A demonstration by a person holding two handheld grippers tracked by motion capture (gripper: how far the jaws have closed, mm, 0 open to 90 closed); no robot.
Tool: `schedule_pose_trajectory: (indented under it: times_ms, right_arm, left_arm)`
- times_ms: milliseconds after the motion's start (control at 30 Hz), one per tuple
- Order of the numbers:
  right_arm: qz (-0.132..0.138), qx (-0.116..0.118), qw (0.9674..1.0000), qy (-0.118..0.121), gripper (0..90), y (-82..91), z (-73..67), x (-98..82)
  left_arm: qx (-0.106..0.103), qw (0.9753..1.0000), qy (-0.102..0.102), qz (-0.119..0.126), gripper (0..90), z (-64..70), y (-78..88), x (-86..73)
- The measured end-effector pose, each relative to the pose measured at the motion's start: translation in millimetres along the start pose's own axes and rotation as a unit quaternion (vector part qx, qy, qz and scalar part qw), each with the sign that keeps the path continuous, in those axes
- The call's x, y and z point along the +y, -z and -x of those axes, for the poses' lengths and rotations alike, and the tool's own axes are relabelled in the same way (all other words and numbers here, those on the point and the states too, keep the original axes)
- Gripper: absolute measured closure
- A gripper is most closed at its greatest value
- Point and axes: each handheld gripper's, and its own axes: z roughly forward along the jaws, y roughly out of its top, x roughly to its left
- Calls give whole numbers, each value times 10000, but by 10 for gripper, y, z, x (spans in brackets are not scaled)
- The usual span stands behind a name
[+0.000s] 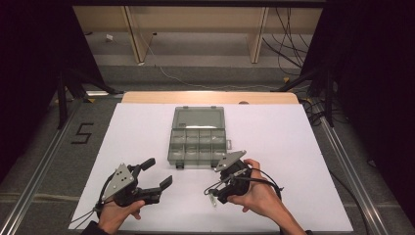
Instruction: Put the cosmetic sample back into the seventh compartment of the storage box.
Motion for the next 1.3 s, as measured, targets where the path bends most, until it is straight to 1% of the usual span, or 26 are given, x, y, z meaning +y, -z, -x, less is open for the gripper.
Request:
schedule_pose_trajectory:
  times_ms: [67,100,133,200,233,300,333,433,533,567,600,633,767,867,933,1000,1033,1067,1100,1167,1300]
  right_arm:
    - [-14,-33,10000,11,254,-20,-6,7]
    - [-93,-1,9999,54,256,-64,-13,18]
    - [-188,52,9998,33,259,-87,-14,27]
    - [-282,69,9996,42,265,-152,-19,35]
    - [-282,69,9996,42,265,-152,-19,35]
    - [-436,72,9990,49,270,-211,-25,44]
    - [-562,111,9983,61,283,-259,-28,55]
    - [-688,228,9974,55,303,-331,-28,64]
    - [-882,264,9957,51,323,-406,-36,66]
    - [-932,294,9952,87,327,-429,-32,63]
    - [-997,301,9945,64,332,-446,-32,61]
    - [-1006,317,9943,124,337,-464,-26,56]
    - [-1109,324,9933,6,347,-503,-12,42]
    - [-1166,326,9926,-17,367,-533,-8,35]
    - [-1230,395,9916,-37,374,-551,-13,27]
    - [-1318,389,9905,-32,387,-569,-21,25]
    - [-1329,425,9902,-19,396,-577,-22,24]
    - [-1339,413,9901,-6,404,-586,-25,23]
    - [-1382,425,9895,-12,412,-594,-28,25]
    - [-1383,426,9895,-4,445,-610,-24,29]
    - [-1506,417,9877,-27,464,-652,-28,24]
  left_arm:
    - [-1,10000,1,7,155,-1,0,1]
    - [1,10000,-3,6,154,-3,0,1]
    - [-1,10000,-1,5,154,-2,-1,0]
    - [-4,10000,6,6,154,1,-1,0]
    - [-7,10000,1,8,155,1,-1,1]
    - [-3,10000,1,4,154,1,-1,1]
    - [-4,10000,-9,8,155,-1,0,2]
    - [-6,10000,-10,14,155,0,1,3]
    - [-7,10000,-5,18,154,2,1,3]
    - [-10,10000,-4,23,155,4,2,4]
    - [-12,10000,-4,20,154,4,1,4]
    - [-12,10000,-1,13,154,4,0,3]
    - [-24,10000,3,10,155,8,-3,1]
    - [-15,10000,18,9,154,8,-5,0]
    - [-21,10000,-7,10,155,8,-4,2]
    - [-26,10000,-1,-4,155,12,-3,1]
    - [-66,10000,-2,47,155,6,-14,-3]
    - [-69,10000,1,52,155,5,-14,-3]
    - [-69,10000,1,52,155,5,-14,-3]
    - [-70,10000,1,54,155,4,-13,-2]
    - [-38,10000,9,6,155,10,-4,1]
